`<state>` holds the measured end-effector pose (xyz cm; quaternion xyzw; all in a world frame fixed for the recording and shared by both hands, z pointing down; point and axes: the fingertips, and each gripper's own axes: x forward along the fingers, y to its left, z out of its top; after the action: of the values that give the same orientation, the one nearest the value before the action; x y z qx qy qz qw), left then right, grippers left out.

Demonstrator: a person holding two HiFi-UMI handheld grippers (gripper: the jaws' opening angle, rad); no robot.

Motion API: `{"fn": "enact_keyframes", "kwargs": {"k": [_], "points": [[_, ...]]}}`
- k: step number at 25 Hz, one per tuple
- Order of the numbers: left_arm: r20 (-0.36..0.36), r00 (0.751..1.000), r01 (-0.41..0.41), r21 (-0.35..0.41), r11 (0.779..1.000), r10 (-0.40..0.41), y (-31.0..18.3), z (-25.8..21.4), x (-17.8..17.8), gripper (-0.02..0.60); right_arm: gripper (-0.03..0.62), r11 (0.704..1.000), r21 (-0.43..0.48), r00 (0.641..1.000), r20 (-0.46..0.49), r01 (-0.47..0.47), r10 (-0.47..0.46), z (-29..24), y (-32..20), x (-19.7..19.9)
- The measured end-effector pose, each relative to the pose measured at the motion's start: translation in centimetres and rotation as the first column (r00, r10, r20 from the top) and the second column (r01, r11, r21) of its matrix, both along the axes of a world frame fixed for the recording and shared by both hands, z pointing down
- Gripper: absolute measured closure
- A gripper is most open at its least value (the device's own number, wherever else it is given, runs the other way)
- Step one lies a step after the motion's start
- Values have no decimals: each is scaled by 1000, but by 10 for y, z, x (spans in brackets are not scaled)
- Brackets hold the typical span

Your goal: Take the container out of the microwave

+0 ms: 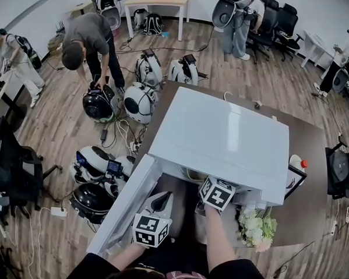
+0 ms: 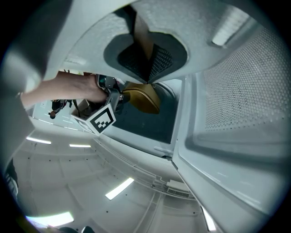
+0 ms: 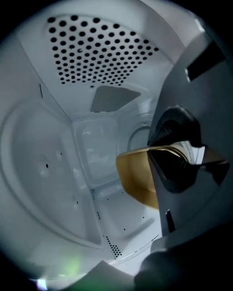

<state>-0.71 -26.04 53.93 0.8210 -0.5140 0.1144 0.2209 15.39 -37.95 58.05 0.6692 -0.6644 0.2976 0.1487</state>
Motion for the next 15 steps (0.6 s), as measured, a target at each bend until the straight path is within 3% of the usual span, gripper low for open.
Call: {"fn": "enact_keyframes", "kwargs": {"k": [15], "points": [[-11,1000,-8,36,999,9,6,-8,0,572,560,999,39,999,32,-8,7,-17,23,-3]]}}
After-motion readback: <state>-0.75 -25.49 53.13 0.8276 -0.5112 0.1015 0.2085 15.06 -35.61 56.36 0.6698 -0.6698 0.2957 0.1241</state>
